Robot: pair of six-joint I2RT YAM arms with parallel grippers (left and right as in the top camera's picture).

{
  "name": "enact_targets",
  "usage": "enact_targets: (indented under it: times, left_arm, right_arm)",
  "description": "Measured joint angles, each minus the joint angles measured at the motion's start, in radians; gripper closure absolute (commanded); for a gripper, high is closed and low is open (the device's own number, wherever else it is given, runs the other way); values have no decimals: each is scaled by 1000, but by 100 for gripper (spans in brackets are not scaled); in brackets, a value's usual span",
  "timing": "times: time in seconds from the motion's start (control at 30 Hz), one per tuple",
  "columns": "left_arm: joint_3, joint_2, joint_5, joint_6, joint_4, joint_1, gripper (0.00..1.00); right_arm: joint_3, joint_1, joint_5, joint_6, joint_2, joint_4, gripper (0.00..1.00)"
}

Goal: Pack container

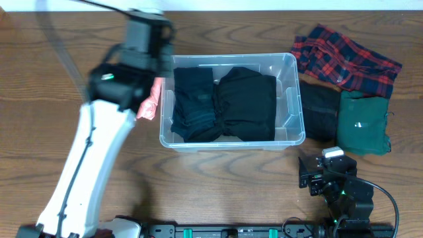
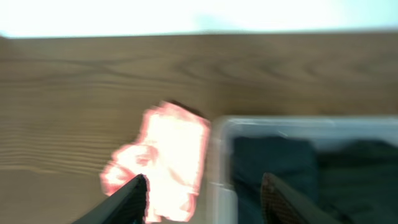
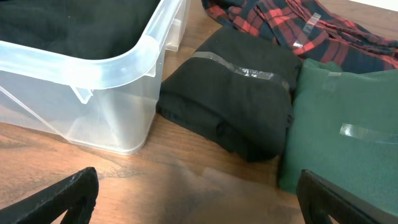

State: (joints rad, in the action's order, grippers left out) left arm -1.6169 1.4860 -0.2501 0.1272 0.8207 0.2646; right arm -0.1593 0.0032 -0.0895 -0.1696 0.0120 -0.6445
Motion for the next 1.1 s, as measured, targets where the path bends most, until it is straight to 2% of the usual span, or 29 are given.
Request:
enact_targets:
  times: [0.1,0.2,0.37,0.5,0.67,0.93,1.0,1.1]
  left_arm:
    - [-1,9,17,5,30,-143,19]
    - [6,82,108,11,52,-301,11]
    - [14,296,379,10,103,-537,10]
    - [26,487,577,5,95,-649,10]
    - [29,622,705,-13,30,-682,8]
    - [29,656,843,-24,-36,-655,8]
    - [29,662,858,-24,-36,-639,9]
    - [29,677,858,-34,-36,-608,16]
  right_arm:
    - [0,0,0,0,0,0,1]
    - [0,0,0,0,0,0,1]
    - [0,0,0,0,0,0,1]
    - [0,0,0,0,0,0,1]
    - [0,0,0,0,0,0,1]
    - [0,0,0,0,0,0,1]
    - [0,0,0,0,0,0,1]
    - [0,0,0,0,0,0,1]
